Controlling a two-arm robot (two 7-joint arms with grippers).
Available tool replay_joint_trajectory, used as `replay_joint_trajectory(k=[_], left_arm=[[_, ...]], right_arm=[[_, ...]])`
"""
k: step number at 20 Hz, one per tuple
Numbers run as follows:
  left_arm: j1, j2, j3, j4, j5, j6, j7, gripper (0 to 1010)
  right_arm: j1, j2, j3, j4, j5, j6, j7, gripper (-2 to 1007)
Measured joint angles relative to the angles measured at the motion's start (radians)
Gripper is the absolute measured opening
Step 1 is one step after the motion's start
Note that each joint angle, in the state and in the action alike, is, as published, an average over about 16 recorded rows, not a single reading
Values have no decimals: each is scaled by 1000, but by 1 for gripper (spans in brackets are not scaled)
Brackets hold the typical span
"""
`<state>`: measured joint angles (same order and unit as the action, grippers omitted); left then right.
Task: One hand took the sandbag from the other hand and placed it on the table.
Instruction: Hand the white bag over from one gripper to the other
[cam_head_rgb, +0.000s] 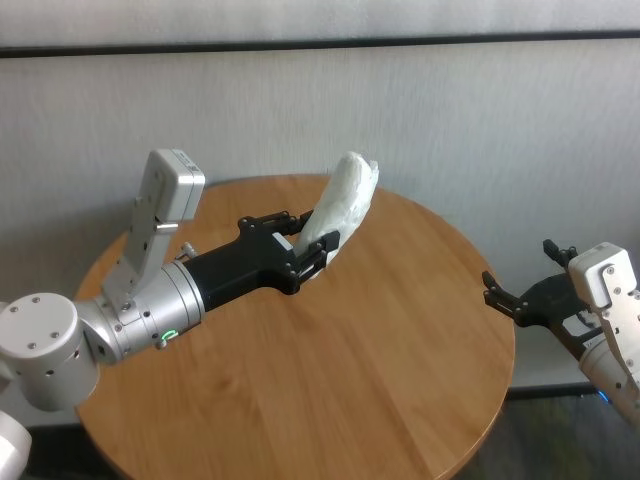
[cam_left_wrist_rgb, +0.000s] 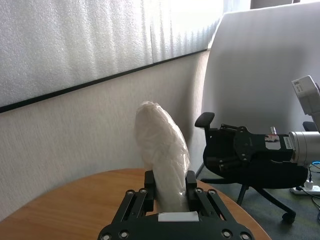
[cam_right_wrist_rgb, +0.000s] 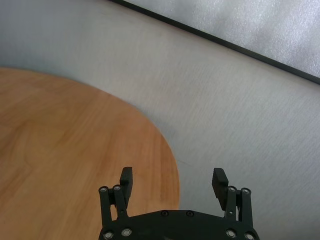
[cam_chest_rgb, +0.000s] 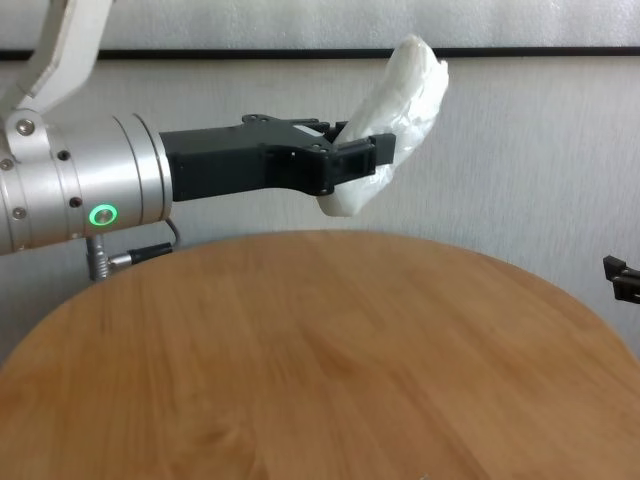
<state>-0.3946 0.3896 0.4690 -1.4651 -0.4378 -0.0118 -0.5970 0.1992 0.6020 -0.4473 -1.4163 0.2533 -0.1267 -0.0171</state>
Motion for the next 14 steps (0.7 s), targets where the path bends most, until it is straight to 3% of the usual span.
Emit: replay_joint_trajectory(k=[7, 14], left_arm=[[0, 0, -1, 0, 1, 1, 0, 385], [1, -1, -1, 0, 1, 1, 0, 385]], right_arm=[[-5, -10, 27, -23, 46, -21, 56, 1002], [-10, -34, 76, -57, 178, -26, 168, 1002]])
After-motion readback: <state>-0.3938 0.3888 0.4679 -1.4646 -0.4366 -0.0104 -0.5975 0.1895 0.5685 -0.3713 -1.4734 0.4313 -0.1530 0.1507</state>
